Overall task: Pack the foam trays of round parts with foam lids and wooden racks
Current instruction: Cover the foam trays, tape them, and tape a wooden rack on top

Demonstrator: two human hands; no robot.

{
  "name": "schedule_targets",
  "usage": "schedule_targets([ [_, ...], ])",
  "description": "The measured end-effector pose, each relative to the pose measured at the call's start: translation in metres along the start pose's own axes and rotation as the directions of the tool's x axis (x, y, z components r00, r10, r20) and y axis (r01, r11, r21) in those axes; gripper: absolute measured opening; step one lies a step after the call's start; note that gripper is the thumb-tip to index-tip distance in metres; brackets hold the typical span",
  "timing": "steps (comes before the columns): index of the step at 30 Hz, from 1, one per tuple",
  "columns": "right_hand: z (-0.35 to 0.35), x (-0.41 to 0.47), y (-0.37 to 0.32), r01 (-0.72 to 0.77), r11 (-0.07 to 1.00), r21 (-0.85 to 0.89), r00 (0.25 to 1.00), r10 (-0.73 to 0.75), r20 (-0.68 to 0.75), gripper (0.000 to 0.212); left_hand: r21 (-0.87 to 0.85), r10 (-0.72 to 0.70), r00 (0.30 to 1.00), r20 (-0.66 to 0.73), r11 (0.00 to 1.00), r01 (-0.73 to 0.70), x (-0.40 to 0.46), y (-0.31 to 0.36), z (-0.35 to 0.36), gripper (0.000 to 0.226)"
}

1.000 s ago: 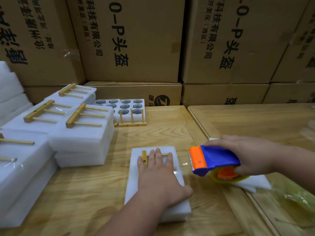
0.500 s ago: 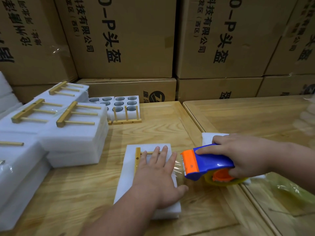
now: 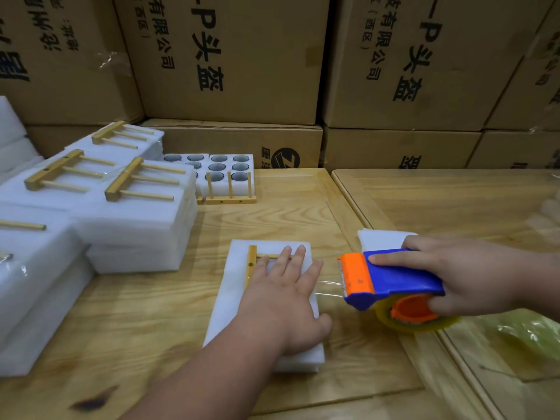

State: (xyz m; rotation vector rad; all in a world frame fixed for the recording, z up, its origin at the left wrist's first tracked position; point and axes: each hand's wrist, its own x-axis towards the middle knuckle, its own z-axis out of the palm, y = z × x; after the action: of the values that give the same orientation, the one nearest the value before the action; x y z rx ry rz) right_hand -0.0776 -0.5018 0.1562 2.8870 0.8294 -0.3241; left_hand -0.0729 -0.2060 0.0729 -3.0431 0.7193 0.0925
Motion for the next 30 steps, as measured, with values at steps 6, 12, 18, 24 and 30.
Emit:
schedule_targets([
  [6, -0.009, -0.004, -0.003, -0.039, 0.994, -0.098, 0.998, 0.043, 0.036, 0.086, 0.005, 0.006, 1.0, 0.009, 1.0, -0.006, 0.0, 0.002, -0.001, 0.088],
  [12, -0.026, 0.021, -0.044, -0.03, 0.973, -0.228, 0.984, 0.068, 0.163, 0.082, 0.003, 0.001, 1.0, 0.027, 1.0, -0.001, -0.001, 0.003, -0.001, 0.091],
  [18, -0.058, 0.06, -0.084, 0.057, 0.905, -0.422, 0.942, 0.091, 0.323, 0.074, -0.011, 0.002, 0.999, 0.039, 1.0, -0.002, -0.003, 0.003, -0.004, 0.1],
  [24, -0.081, 0.102, -0.128, 0.196, 0.788, -0.583, 0.896, 0.098, 0.433, 0.051, 0.008, 0.022, 0.998, 0.066, 1.0, -0.023, -0.002, 0.003, -0.007, 0.114],
  [30, -0.079, 0.124, -0.142, 0.118, 0.802, -0.586, 0.853, 0.221, 0.474, 0.017, 0.035, 0.032, 0.998, 0.055, 0.999, -0.034, -0.002, 0.006, -0.004, 0.113],
])
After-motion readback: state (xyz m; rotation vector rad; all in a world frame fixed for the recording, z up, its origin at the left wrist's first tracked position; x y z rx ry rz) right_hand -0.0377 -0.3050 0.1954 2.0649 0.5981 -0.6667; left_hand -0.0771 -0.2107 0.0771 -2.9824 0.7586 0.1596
